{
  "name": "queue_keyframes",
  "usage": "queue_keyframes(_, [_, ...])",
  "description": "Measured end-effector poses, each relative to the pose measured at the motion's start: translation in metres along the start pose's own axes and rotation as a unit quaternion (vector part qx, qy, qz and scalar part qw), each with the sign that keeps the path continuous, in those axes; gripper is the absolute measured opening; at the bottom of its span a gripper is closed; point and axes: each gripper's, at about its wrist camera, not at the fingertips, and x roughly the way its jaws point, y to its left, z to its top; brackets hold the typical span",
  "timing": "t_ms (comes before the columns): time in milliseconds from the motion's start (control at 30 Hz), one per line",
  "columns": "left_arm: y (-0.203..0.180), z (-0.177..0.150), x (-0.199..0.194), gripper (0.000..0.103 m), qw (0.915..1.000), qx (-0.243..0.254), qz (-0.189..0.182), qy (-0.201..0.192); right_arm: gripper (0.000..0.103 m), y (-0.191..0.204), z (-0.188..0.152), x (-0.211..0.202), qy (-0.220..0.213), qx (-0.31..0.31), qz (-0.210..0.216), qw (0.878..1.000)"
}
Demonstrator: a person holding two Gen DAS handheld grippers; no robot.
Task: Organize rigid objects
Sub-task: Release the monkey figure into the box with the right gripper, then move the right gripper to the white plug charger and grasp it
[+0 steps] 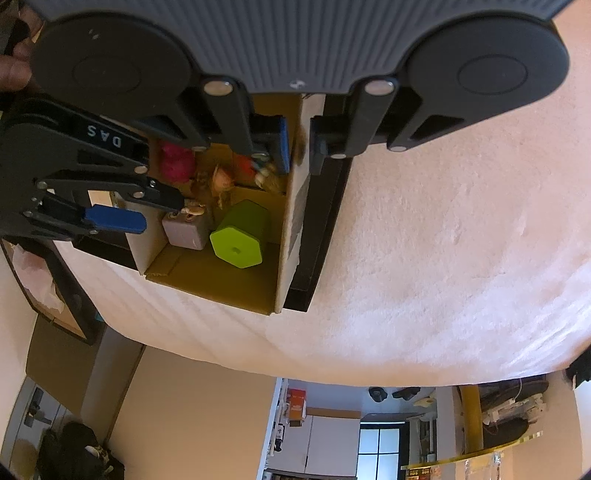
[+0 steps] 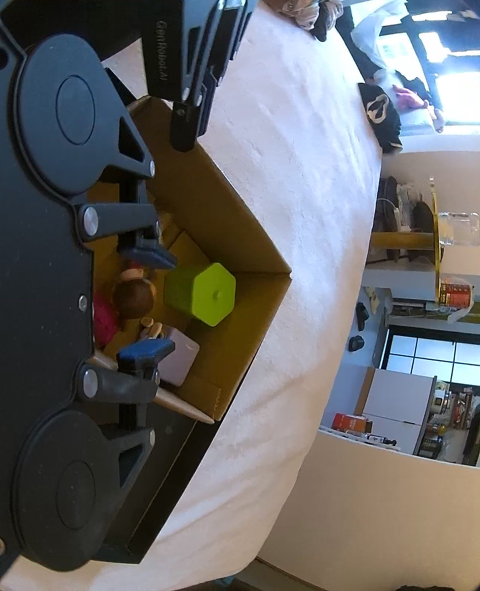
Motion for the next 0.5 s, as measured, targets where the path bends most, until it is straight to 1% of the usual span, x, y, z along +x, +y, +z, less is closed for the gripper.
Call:
queue_keyframes(200, [0.001, 0.000, -0.001, 0.010, 1.0000, -0.003, -0.003, -0.001, 0.043, -0.009, 0.002, -0.007, 0.002, 0.030, 0.000, 1.000])
queue_keyframes(400, [-0.002, -0.001, 0.000, 0.010, 1.0000, 0.005, 0.007, -0.003, 0.043, -0.023, -0.001, -0.010, 0.013, 0.061, -0.003, 0.998])
queue_keyframes(500, [-0.004, 0.000, 0.001, 0.010, 0.9999, 0.005, 0.014, 0.001, 0.043, -0.034, 0.000, -0.016, 0.010, 0.085, -0.005, 0.996])
